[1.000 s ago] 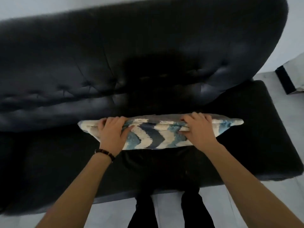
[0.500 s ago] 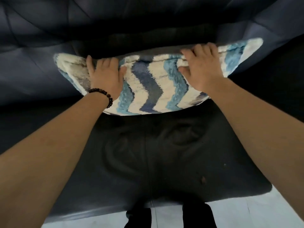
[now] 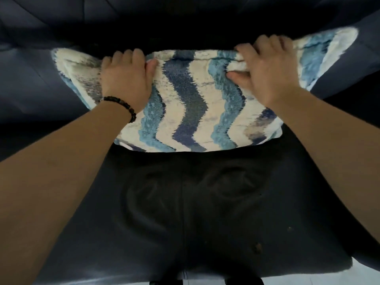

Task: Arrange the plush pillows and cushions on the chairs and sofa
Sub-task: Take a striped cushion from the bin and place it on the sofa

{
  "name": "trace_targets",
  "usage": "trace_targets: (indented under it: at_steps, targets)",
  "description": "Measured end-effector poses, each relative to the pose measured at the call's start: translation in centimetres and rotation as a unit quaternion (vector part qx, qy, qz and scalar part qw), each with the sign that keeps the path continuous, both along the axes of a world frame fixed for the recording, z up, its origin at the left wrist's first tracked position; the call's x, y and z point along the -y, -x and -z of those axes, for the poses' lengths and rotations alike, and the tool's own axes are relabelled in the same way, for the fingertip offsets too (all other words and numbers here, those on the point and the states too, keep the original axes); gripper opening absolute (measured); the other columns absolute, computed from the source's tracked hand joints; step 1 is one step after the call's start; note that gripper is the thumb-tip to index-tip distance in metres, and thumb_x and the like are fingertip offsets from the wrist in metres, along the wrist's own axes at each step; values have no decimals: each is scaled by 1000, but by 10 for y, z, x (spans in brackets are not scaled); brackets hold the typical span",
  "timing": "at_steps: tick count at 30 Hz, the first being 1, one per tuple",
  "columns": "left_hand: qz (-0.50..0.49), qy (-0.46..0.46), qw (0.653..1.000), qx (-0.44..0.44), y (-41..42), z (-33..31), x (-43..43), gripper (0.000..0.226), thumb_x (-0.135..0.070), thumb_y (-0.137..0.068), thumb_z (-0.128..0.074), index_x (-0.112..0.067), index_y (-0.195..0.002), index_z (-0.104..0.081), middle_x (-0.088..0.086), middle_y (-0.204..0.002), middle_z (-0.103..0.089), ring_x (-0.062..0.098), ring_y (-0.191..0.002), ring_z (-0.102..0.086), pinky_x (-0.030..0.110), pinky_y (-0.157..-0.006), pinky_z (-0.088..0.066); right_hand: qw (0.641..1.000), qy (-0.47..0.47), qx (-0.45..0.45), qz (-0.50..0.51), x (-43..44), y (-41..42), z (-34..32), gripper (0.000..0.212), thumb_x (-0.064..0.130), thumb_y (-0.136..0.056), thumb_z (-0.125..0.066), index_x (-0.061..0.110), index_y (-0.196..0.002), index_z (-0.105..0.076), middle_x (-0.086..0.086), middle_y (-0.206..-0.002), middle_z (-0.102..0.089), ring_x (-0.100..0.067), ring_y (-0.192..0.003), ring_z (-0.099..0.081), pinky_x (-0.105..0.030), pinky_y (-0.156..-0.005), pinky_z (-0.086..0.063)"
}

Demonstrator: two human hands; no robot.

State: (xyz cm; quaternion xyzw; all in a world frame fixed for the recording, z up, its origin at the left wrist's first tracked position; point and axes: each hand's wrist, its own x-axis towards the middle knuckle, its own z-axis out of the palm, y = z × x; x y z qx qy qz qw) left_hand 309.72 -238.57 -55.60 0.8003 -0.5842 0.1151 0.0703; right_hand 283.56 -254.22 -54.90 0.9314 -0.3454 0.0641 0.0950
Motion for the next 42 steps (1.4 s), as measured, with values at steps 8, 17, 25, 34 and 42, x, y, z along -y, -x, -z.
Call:
trace_targets:
  at_steps: [8,17,25,34,42]
  targets:
    - [-4,-26,998,-62,9,-17,-25,47,-41,-108,-23,-11,-81,-48,13,-61,-45,29,-55,-40,38,-55,-31,997,48,61,-22,-25,28,2,61,59,-103,-33,10,-113,-68,-21,-76,-67,-39,-73,-66,-44,-71,-46]
    - [-33,-78,996,-31,-3,16,1,55,-39,-109,-20,2,-111,-56,30,-101,-62,44,-92,-58,53,-83,-43,999,10,-47,11,-6,-12,26,67,60,-100,-30,10,-136,-54,-28,-113,-62,-43,-108,-57,-51,-101,-39]
    - [-104,153,982,-50,50,34,-92,52,-29,-106,-45,-4,-150,-34,38,-153,-31,52,-145,-29,64,-119,-17,982,22,156,109,-113,-19,25,58,14,-104,-49,12,-158,-28,-29,-162,-21,-44,-151,-19,-60,-123,-10]
    - [-145,-1,989,-34,10,95,-73,64,-46,-108,-17,-9,-160,-10,36,-161,-12,49,-152,-11,68,-119,-9,989,-12,-26,-148,-105,-89,73,76,68,-101,-25,23,-161,-12,-18,-167,-15,-37,-155,-14,-52,-123,0]
    - [-131,-10,991,-38,7,99,-66,66,-41,-107,-19,-1,-158,-7,41,-159,-8,55,-149,-7,72,-117,-5,987,-27,-63,145,-11,70,49,110,93,-81,-26,20,-161,-8,-34,-163,-6,-57,-149,-6,-75,-115,-12]
